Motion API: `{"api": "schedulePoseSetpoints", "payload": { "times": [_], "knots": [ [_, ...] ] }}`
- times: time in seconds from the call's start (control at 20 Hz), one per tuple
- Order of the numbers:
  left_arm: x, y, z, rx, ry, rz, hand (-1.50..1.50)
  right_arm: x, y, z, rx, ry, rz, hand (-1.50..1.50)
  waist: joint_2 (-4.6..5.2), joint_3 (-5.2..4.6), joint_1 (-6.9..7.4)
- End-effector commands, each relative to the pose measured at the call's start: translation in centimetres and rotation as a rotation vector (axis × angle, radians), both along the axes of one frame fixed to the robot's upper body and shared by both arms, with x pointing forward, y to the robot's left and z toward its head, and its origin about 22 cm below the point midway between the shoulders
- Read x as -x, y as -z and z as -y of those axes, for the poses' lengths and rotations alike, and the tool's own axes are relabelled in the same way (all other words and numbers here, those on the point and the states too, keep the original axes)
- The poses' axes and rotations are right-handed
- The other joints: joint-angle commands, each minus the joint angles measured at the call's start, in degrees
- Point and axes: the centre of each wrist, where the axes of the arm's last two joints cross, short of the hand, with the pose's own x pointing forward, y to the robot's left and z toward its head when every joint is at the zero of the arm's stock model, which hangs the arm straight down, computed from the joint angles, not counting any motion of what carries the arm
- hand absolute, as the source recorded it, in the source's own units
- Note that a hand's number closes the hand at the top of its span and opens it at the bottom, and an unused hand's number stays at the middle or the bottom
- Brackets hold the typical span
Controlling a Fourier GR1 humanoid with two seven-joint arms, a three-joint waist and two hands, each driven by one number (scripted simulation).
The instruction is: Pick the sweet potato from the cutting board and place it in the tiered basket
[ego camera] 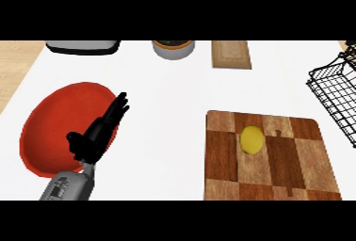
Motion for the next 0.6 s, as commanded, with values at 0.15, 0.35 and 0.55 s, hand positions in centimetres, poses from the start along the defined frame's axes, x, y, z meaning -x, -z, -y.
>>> {"api": "schedulePoseSetpoints", "payload": {
  "times": [0.15, 0.35, 0.55],
  "knots": [
    [-0.7, 0.7, 0.8, 0.001, -0.009, -0.005, 0.00, -4.4, 2.3, 0.0, -0.034, -0.044, -0.005, 1.50, 0.36, 0.05, 0.11],
    [0.5, 0.6, 0.6, -0.004, -0.007, -0.003, 0.00, -5.7, 3.9, -0.4, -0.077, -0.083, 0.050, 1.50, 0.06, 0.09, -0.12],
    [0.1, 0.1, 2.0, -0.014, -0.006, -0.019, 0.00, -6.5, 4.5, -0.4, -0.151, -0.067, 0.091, 1.50, 0.19, 0.13, -0.02]
  ]
}}
